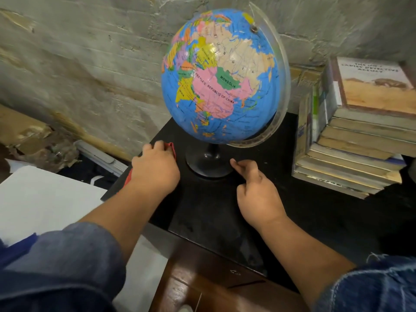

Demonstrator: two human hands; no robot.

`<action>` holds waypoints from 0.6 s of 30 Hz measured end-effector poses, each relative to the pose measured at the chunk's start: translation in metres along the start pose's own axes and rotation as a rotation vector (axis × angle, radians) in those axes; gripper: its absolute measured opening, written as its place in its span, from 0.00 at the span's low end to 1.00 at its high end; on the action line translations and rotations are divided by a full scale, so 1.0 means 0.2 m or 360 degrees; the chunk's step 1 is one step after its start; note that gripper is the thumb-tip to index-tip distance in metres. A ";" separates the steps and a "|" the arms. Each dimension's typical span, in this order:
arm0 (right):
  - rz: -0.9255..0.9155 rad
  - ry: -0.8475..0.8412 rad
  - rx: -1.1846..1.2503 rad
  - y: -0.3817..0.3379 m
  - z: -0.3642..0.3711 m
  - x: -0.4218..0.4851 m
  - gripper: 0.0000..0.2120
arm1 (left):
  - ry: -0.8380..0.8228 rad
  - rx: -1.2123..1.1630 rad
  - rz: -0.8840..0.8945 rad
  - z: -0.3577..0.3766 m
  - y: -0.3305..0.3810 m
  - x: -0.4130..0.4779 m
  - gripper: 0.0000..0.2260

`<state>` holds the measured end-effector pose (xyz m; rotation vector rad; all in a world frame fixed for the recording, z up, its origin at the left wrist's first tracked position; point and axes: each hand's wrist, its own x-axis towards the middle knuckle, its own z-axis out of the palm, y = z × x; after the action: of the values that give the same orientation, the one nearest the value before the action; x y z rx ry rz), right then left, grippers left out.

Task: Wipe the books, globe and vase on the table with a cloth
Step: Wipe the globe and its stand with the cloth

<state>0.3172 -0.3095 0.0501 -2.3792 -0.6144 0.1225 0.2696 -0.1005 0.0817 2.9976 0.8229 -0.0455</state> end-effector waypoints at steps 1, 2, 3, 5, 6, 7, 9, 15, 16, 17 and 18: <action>0.0008 0.0003 0.0006 0.00 0.00 0.00 0.22 | 0.0047 -0.0099 0.0029 -0.01 -0.01 0.04 0.20; 0.0016 0.0007 0.0012 0.01 0.01 0.00 0.22 | 0.0119 -0.0193 0.0111 0.00 -0.01 0.08 0.20; 0.0017 0.0008 0.0014 0.01 0.01 0.00 0.22 | 0.0185 -0.0243 0.0225 0.01 0.00 0.10 0.21; 0.0017 0.0005 0.0003 0.01 0.01 0.01 0.23 | 0.0138 -0.0200 0.0414 0.02 0.06 0.10 0.24; 0.0017 0.0002 -0.0004 0.01 0.02 0.02 0.23 | 0.0069 -0.0142 0.0439 0.01 0.10 0.08 0.24; 0.0012 0.0002 -0.0010 0.01 0.02 0.03 0.23 | 0.0006 -0.0094 0.0427 0.01 0.13 0.06 0.23; -0.0001 -0.0017 -0.0019 0.01 0.02 0.03 0.23 | -0.0038 -0.0111 0.0420 0.01 0.18 -0.03 0.24; -0.0406 0.0186 0.0337 -0.04 -0.04 -0.10 0.23 | -0.0102 -0.1246 0.0185 -0.02 0.25 -0.32 0.18; -0.0513 0.0219 0.0356 -0.06 -0.03 -0.14 0.25 | -0.0271 -0.1664 0.0027 -0.05 0.28 -0.35 0.15; -0.0547 0.0201 0.0403 -0.08 -0.01 -0.18 0.24 | -0.0487 -0.2133 -0.0095 -0.10 0.29 -0.37 0.11; -0.0490 0.0160 0.0495 -0.12 0.01 -0.21 0.22 | -0.0680 -0.2501 -0.0197 -0.13 0.29 -0.38 0.09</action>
<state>0.2704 -0.3129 0.0610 -1.9556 -0.8390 -0.0353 0.2354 -0.1884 0.1109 1.3866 0.5306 -0.0201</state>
